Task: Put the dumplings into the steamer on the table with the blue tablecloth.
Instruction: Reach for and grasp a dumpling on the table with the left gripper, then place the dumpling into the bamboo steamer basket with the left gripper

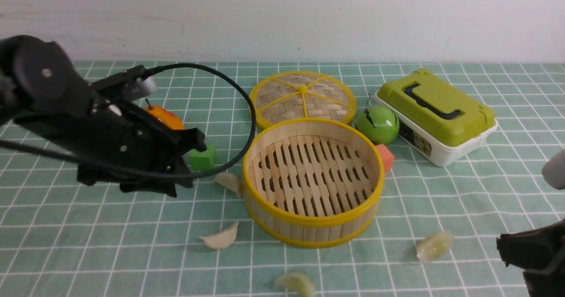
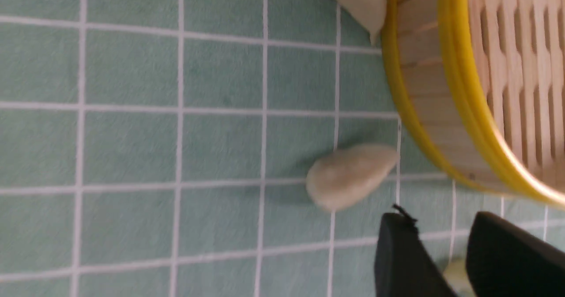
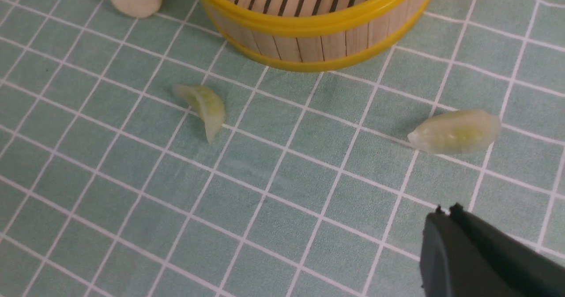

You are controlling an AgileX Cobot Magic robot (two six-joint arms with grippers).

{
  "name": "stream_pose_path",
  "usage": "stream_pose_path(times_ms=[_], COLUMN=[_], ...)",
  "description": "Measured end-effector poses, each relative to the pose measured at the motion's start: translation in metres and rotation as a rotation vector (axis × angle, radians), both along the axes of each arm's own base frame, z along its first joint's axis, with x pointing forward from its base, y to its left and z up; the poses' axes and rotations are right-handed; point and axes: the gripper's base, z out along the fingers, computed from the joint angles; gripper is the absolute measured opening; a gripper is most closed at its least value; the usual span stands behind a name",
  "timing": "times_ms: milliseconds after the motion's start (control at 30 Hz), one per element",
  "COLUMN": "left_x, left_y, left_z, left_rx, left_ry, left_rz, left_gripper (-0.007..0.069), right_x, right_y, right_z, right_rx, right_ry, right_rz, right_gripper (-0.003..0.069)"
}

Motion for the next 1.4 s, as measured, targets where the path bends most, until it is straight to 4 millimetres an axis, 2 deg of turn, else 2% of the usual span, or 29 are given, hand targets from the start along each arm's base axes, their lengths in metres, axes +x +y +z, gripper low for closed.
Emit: stream_pose_path(times_ms=[67, 100, 133, 200, 267, 400, 467, 733, 1067, 1100, 1167, 1300, 1400], left_x=[0.018, 0.018, 0.032, 0.043, 0.054, 0.066, 0.076, 0.098, 0.104, 0.104, 0.103, 0.102, 0.100], left_y=[-0.006, -0.006, -0.009, -0.012, -0.015, -0.017, -0.019, -0.026, -0.029, -0.029, -0.030, -0.030, -0.030], left_z=[-0.012, -0.011, -0.022, -0.034, -0.048, -0.068, -0.082, -0.097, -0.103, -0.103, -0.103, -0.101, -0.088], left_rx=[-0.028, -0.030, -0.046, -0.058, -0.070, -0.092, -0.104, -0.137, -0.147, -0.153, -0.153, -0.141, -0.081], left_ry=[0.010, 0.008, 0.016, 0.029, 0.054, 0.091, 0.107, 0.123, 0.138, 0.143, 0.151, 0.163, 0.166], left_rz=[0.041, 0.045, 0.073, 0.105, 0.143, 0.210, 0.253, 0.289, 0.294, 0.297, 0.294, 0.266, 0.169], left_gripper=[0.0386, 0.0396, 0.0465, 0.0530, 0.0564, 0.0574, 0.0568, 0.0504, 0.0328, 0.0267, 0.0206, 0.0205, 0.0205], right_x=[-0.001, -0.001, -0.002, -0.002, -0.002, -0.002, -0.002, -0.002, -0.001, -0.001, -0.001, -0.001, -0.001], right_y=[0.000, 0.000, 0.000, 0.000, 0.000, 0.000, 0.000, 0.000, -0.001, -0.001, -0.001, -0.001, -0.001], right_z=[-0.001, -0.001, -0.001, -0.001, -0.001, -0.001, -0.001, -0.002, -0.001, -0.001, -0.001, -0.001, -0.001], right_rx=[-0.001, -0.001, -0.002, -0.001, -0.001, -0.001, -0.001, -0.011, -0.018, -0.018, -0.018, -0.018, -0.018], right_ry=[0.011, 0.011, 0.022, 0.025, 0.025, 0.025, 0.025, 0.022, 0.014, 0.014, 0.014, 0.013, 0.013], right_rz=[0.004, 0.004, 0.009, 0.010, 0.010, 0.010, 0.010, 0.011, 0.009, 0.009, 0.009, 0.009, 0.009], right_gripper=[-0.0015, -0.0015, -0.0013, -0.0010, -0.0010, -0.0008, -0.0006, -0.0001, 0.0007, 0.0008, 0.0010, 0.0012, 0.0012])
